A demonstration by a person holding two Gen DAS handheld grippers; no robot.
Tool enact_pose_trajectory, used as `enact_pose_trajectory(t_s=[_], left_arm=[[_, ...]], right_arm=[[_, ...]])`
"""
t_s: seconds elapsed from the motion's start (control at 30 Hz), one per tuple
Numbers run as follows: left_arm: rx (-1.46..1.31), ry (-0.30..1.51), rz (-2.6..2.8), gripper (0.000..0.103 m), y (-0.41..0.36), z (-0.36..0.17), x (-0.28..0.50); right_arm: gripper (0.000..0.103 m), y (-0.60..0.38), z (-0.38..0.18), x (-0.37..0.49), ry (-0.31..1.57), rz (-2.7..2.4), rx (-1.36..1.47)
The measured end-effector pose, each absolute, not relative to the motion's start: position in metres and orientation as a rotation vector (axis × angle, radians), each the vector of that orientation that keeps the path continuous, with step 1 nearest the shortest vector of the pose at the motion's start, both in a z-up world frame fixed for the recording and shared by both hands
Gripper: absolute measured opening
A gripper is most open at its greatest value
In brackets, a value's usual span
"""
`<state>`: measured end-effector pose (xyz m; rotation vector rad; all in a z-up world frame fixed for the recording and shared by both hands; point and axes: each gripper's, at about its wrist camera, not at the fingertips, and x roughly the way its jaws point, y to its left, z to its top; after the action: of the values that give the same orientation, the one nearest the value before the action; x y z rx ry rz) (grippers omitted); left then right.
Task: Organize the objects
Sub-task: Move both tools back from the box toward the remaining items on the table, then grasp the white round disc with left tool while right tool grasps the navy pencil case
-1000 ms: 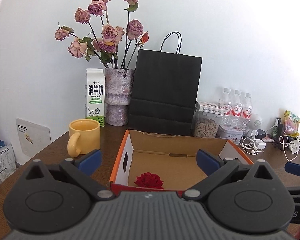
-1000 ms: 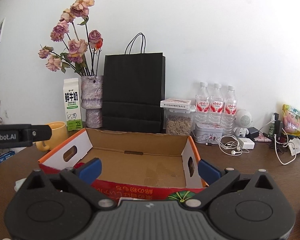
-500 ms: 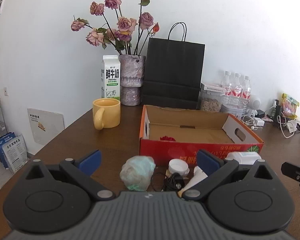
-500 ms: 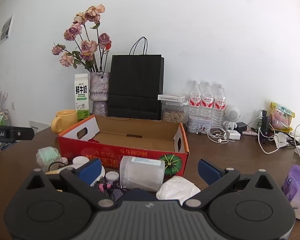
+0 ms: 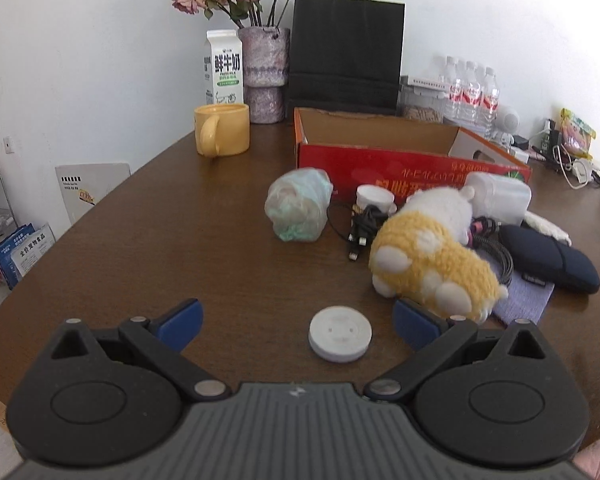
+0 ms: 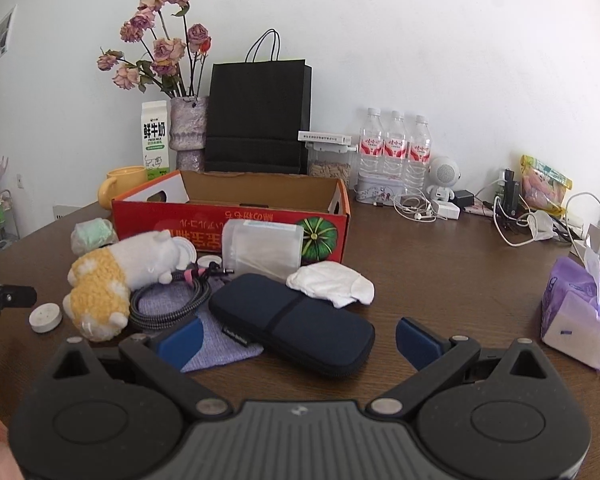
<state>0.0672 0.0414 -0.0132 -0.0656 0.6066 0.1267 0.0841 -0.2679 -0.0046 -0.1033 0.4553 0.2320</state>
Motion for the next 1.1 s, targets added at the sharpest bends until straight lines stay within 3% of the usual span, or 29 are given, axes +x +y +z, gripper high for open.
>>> enact_pose_trajectory(t_s=[0.3,0.37,0.47,0.5,0.53,1.1], left_arm=[[-0.035,0.623,0.117,0.102,0.032,-0.030,0.076],[-0.041,0.628,0.094,0.094,0.030,-0.033,0.077],[-0.038,0.624,0.098,0.075,0.028,-0.035,0.077],[-0.037,0.619,0.094,0.061,0.027,-0.034,0.076],[-0.042,0.614,0.083,0.038,0.027,-0.032,0.076],[-0.023,0.612,0.070,0.040,0.026,-0.032,0.076]], right_arm=[[0.103,-0.273,-0.018,0.085,0.494,0.221,-0.093],[0.103,-0.273,-0.018,0.086,0.496,0.222,-0.092],[0.103,-0.273,-0.019,0.087,0.501,0.223,-0.091],[0.103,-0.273,-0.020,0.088,0.501,0.224,-0.091],[0.103,-0.273,-0.020,0.089,0.502,0.225,-0.093],[0.103,-0.278,-0.026,0.199,0.641,0.501,-0.186]])
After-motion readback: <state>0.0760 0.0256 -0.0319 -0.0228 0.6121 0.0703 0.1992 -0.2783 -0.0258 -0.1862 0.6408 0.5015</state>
